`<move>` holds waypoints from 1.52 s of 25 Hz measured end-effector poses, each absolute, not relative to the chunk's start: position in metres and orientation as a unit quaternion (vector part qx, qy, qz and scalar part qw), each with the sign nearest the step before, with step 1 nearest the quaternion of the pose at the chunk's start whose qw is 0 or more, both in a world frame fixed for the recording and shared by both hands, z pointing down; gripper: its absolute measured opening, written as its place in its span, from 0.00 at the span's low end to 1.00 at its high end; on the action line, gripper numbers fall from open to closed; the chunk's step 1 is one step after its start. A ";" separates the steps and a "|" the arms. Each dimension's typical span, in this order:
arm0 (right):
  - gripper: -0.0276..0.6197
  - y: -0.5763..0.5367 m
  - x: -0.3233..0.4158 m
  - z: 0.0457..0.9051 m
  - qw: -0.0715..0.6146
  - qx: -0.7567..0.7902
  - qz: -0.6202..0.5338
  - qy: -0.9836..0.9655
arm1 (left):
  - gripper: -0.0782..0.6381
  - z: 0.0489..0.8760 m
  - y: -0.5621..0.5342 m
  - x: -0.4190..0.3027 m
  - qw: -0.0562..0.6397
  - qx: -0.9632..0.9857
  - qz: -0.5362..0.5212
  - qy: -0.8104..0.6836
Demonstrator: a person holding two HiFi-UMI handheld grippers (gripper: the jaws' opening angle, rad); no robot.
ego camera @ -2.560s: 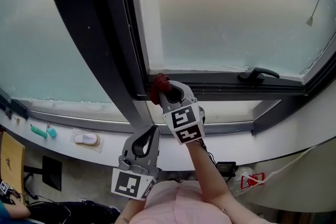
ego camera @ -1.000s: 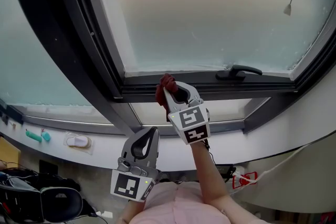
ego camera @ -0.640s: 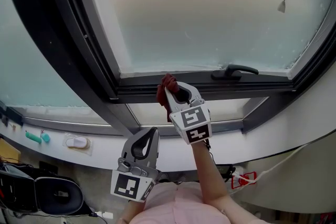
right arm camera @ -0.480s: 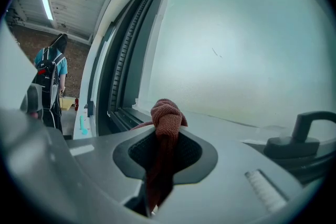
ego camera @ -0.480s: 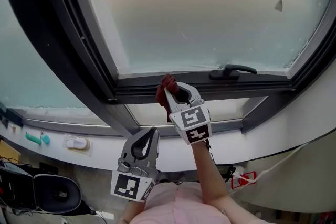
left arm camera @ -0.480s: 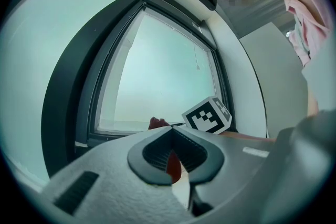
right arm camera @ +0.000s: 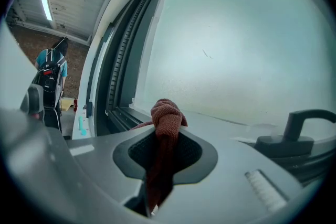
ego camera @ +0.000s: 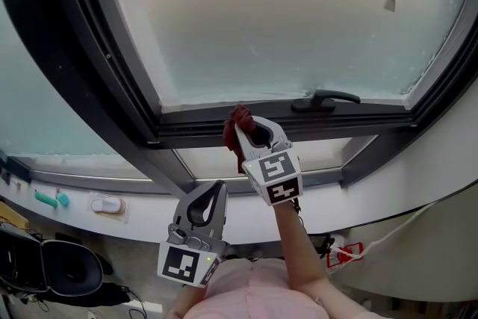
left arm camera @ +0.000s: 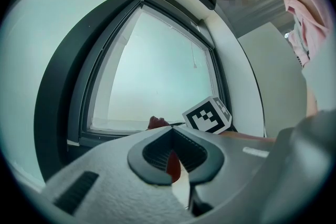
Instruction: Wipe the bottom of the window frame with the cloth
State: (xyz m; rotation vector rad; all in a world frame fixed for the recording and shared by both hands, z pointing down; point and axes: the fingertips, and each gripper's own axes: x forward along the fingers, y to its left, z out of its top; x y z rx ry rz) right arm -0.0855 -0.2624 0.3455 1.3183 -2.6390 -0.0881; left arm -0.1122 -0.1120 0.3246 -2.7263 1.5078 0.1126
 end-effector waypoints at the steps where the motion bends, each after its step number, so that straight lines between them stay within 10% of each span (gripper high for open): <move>1: 0.15 -0.262 -0.084 0.346 0.094 0.445 -0.030 -0.890 | 0.11 0.325 -0.112 -0.112 0.012 -0.874 0.036 0.484; 38: 0.15 -0.268 -0.020 0.346 0.072 0.468 -0.014 -0.880 | 0.11 0.322 -0.118 -0.082 0.016 -0.875 0.039 0.482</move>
